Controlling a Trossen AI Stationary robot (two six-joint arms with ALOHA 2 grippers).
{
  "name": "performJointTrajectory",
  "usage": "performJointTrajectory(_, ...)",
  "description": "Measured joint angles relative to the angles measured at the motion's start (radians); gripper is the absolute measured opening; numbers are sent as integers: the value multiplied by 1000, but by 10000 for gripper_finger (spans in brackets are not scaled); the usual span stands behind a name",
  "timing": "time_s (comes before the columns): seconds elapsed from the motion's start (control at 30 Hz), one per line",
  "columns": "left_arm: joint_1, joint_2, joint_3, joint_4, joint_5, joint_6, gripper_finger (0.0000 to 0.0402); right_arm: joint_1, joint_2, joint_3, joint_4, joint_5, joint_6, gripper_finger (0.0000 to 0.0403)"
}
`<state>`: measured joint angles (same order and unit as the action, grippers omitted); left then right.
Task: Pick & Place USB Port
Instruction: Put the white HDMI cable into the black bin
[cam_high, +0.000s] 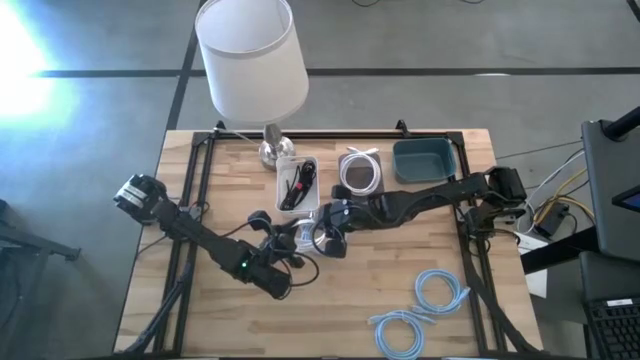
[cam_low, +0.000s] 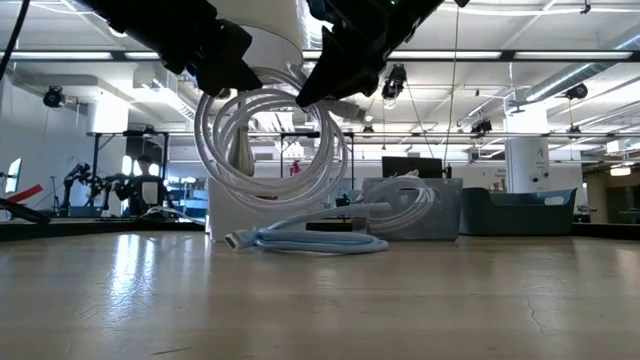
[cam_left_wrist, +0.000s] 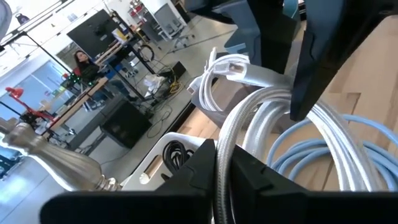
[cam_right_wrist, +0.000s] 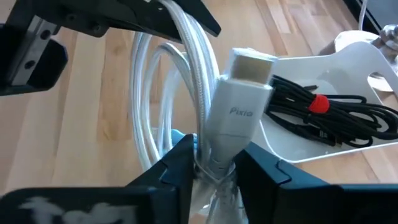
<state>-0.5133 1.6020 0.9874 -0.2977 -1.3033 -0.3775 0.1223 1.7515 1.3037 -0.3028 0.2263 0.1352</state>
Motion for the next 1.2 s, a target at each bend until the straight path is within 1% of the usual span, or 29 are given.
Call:
performJointTrajectory(0.13,0,0,0,2,5,0,41,-1,0,0,-10,0,-4,63)
performJointTrajectory(0.23,0,0,0,8,6,0,42,-1,0,0,-13,0,-14,44)
performJointTrajectory(0.33,0,0,0,8,7,0,43,-1,0,0,-15,0,-31,44)
performJointTrajectory(0.47,4,0,0,8,15,16,44,-1,0,0,-17,8,-14,45)
performJointTrajectory(0.63,19,0,-8,7,75,37,54,-3,0,0,-33,8,37,48)
performJointTrajectory(0.7,25,0,-8,8,100,36,62,-4,0,0,-46,23,38,49)
performJointTrajectory(0.8,31,0,-9,7,109,36,73,-5,0,0,-70,83,52,50)
performJointTrajectory(1.1,40,0,-10,7,113,25,120,-14,-3,0,-88,92,51,51)
performJointTrajectory(1.2,40,0,-10,7,99,13,132,-14,-8,0,-87,129,49,51)
